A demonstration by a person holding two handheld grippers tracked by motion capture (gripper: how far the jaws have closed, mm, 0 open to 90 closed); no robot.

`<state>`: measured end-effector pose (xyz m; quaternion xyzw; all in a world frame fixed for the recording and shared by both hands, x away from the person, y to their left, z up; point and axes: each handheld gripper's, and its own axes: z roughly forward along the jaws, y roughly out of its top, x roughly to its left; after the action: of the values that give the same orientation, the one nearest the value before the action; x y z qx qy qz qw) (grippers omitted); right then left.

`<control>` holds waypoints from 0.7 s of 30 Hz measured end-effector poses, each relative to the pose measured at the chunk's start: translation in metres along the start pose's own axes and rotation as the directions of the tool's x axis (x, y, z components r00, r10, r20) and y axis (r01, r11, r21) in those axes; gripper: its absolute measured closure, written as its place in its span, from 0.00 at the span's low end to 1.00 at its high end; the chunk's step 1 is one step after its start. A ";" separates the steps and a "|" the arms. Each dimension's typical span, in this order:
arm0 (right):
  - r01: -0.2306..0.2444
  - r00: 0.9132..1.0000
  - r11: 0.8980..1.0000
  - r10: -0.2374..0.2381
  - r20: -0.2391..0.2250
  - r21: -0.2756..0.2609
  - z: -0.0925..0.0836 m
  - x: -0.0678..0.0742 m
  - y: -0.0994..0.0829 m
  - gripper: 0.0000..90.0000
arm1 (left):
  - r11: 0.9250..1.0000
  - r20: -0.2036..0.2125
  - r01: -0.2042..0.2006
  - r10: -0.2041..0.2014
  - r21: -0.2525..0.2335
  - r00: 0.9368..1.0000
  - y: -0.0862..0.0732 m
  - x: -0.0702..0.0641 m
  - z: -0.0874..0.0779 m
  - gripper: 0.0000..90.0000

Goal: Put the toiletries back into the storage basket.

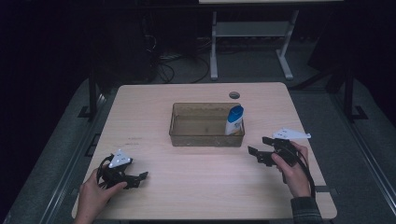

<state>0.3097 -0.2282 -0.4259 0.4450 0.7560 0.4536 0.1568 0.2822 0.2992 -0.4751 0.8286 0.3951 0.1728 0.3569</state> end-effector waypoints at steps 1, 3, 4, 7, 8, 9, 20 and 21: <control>-0.006 1.000 1.000 0.006 0.001 0.002 -0.002 -0.001 -0.003 0.27 | 1.000 0.000 -0.002 0.002 0.001 1.000 0.000 0.000 0.000 0.15; -0.010 1.000 1.000 0.010 0.005 0.006 -0.006 -0.002 -0.008 0.27 | 1.000 0.000 -0.002 0.002 0.002 1.000 0.000 0.000 0.000 0.15; -0.010 1.000 1.000 0.010 0.008 0.008 -0.007 -0.003 -0.010 0.27 | 1.000 0.000 -0.002 0.002 0.002 1.000 0.000 0.000 0.000 0.15; -0.015 1.000 1.000 0.015 0.017 0.014 -0.012 -0.004 -0.017 0.27 | 1.000 0.000 -0.004 0.004 0.003 1.000 0.000 0.000 0.000 0.15; -0.018 1.000 1.000 0.018 0.019 0.018 -0.014 -0.005 -0.019 0.27 | 1.000 0.000 -0.001 0.001 0.000 1.000 0.000 0.000 0.000 0.15; -0.020 1.000 1.000 0.019 0.020 0.018 -0.016 -0.006 -0.022 0.27 | 1.000 0.000 0.000 0.000 0.000 1.000 0.000 0.000 0.000 0.15; -0.031 0.998 0.998 0.029 0.047 0.048 -0.029 -0.011 -0.039 0.27 | 1.000 0.000 -0.001 0.001 0.000 1.000 0.000 0.000 0.000 0.15; -0.034 0.998 0.998 0.031 0.053 0.053 -0.030 -0.011 -0.040 0.27 | 1.000 0.000 -0.001 0.001 0.000 1.000 0.000 0.000 0.000 0.15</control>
<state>0.2752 -0.2615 -0.4449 0.4729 0.7564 0.4237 0.1571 0.2822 0.2992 -0.4751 0.8288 0.3950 0.1730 0.3567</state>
